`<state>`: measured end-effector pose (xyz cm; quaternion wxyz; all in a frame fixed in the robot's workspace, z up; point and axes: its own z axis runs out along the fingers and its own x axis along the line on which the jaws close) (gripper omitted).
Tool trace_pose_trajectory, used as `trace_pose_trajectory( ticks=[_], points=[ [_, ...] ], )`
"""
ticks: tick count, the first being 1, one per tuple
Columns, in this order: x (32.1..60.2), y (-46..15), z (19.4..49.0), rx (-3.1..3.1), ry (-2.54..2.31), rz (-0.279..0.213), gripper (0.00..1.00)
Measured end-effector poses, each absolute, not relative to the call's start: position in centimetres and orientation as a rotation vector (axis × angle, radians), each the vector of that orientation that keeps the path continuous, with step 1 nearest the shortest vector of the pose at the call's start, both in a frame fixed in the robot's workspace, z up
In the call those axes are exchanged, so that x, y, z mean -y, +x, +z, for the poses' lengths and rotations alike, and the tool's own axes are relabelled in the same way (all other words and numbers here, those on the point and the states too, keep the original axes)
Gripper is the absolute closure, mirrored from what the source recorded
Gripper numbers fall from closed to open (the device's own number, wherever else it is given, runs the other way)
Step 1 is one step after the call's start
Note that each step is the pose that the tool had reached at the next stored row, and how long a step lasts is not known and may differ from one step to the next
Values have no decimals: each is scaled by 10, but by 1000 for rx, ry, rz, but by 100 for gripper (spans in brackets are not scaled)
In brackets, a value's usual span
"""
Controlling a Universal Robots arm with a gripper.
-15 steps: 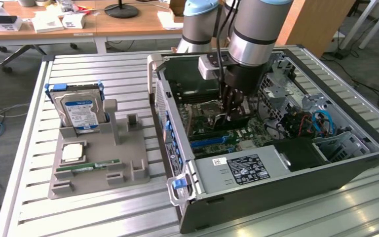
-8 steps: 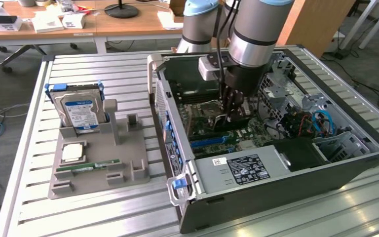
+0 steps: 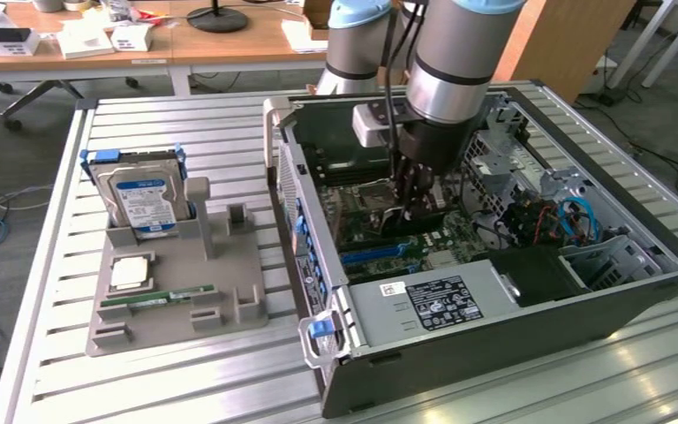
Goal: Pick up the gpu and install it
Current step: 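Insert the gpu into the slot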
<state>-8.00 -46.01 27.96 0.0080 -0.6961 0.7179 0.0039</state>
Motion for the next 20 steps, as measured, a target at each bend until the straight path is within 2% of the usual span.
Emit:
trace_pose_trajectory(
  ticks=[20],
  points=[
    [460,-88,278,-2244,-2176,12,74]
  ],
)
